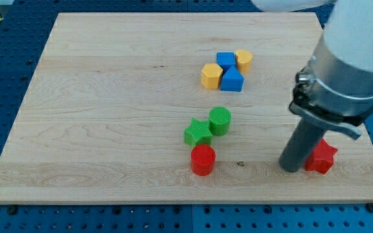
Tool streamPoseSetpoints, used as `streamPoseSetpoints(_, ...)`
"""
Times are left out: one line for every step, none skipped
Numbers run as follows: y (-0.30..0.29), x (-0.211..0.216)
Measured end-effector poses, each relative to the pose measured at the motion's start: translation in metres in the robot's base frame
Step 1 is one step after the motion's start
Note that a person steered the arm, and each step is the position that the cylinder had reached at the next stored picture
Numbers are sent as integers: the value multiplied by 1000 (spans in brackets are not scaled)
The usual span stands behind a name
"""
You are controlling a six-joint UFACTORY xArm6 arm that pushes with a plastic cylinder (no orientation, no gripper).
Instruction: Push the red circle up a bit
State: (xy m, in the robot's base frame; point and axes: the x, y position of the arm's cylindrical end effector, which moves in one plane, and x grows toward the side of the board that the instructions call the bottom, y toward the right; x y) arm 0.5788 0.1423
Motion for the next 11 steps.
streamPoseSetpoints(-48, 15)
streamPoseSetpoints(-115, 27)
streamPoseSetpoints(-186, 21)
streamPoseSetpoints(-192, 17)
streamPoseSetpoints(-189, 16)
streamPoseSetpoints(-167, 13)
streamPoseSetpoints(-135, 11)
streamPoseSetpoints(-106, 11)
streamPoseSetpoints(-88, 10)
streamPoseSetpoints(-103, 7)
streamPoseSetpoints(-127, 6)
